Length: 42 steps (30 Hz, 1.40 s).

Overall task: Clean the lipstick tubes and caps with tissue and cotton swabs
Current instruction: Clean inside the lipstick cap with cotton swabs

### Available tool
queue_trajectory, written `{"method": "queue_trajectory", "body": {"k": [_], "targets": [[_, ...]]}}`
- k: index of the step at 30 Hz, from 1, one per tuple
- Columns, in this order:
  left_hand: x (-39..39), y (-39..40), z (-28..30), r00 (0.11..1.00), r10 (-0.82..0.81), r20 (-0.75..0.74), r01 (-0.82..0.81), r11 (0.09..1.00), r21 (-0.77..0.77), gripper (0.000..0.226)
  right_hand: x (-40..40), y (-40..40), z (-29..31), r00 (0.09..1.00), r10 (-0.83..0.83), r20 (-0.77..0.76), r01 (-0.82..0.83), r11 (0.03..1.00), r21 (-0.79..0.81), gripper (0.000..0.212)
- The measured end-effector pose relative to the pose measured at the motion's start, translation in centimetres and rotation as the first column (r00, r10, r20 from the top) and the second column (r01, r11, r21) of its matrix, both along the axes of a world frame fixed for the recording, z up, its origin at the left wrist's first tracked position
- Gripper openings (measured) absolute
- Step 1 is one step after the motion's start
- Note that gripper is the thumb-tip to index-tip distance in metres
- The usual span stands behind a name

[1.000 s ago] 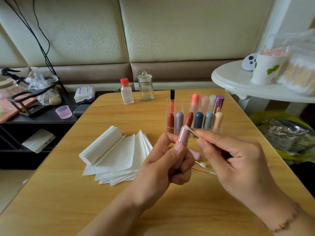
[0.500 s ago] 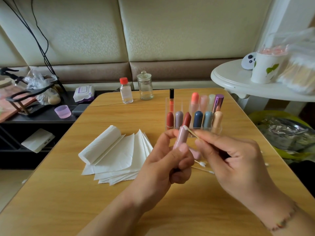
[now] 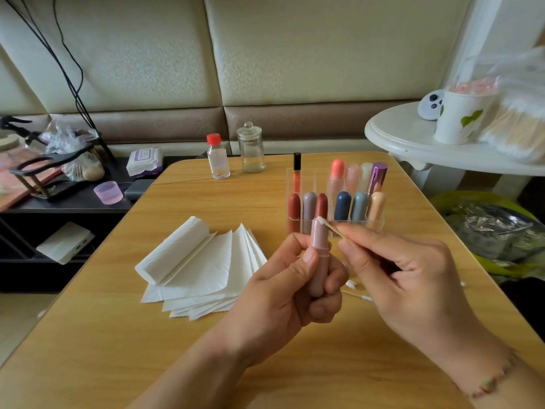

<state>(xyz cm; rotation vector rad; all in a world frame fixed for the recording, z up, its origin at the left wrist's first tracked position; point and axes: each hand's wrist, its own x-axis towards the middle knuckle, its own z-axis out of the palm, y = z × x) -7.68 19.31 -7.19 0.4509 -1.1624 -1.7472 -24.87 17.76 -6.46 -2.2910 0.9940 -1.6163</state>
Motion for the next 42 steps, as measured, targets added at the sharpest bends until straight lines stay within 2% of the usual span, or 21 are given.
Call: {"method": "queue_trajectory", "body": {"k": [13, 18, 21, 24, 31, 34, 37, 40, 42], "targets": [[0.0, -0.5, -0.3, 0.995, -0.039, -0.088, 0.040, 0.999, 0.011, 0.034, 0.1, 0.2, 0.5, 0.998, 0.049, 0.037, -0.049, 0.999, 0.013, 0.027], [0.1, -0.5, -0.3, 0.996, 0.007, -0.089, -0.004, 0.999, 0.031, 0.038, -0.2, 0.2, 0.1, 0.999, 0.040, 0.030, -0.041, 0.999, 0.022, 0.023], [0.1, -0.5, -0.1, 0.990, 0.009, -0.143, 0.001, 0.998, 0.070, 0.039, -0.4, 0.4, 0.4, 1.000, 0.009, 0.020, -0.008, 1.000, -0.025, 0.024], [0.2, -0.6, -0.1, 0.981, 0.001, -0.195, 0.017, 0.996, 0.092, 0.038, -0.8, 0.3, 0.7, 0.998, -0.019, 0.062, 0.026, 0.993, -0.117, 0.017], [-0.1, -0.3, 0.0, 0.992, -0.027, -0.120, 0.036, 0.997, 0.067, 0.036, -0.8, -0.2, 0.0, 1.000, 0.015, 0.006, -0.014, 0.998, -0.068, 0.017], [0.0, -0.4, 0.0, 0.993, -0.041, -0.108, 0.048, 0.997, 0.068, 0.035, -1.2, -0.2, 0.0, 0.995, 0.095, -0.027, -0.094, 0.996, 0.007, 0.019], [-0.1, -0.4, 0.0, 0.998, -0.029, -0.057, 0.032, 0.998, 0.057, 0.030, -1.2, -0.2, 0.6, 0.998, -0.009, -0.056, 0.005, 0.997, -0.074, 0.017], [0.0, -0.6, -0.1, 1.000, 0.023, 0.012, -0.023, 1.000, 0.009, 0.022, -1.2, 0.0, 0.7, 0.993, -0.019, -0.115, 0.008, 0.995, -0.096, 0.019], [0.1, -0.6, -0.1, 0.997, 0.057, 0.043, -0.056, 0.998, -0.021, 0.025, -1.2, 0.0, 0.6, 0.989, -0.045, -0.142, 0.029, 0.993, -0.112, 0.019]]}}
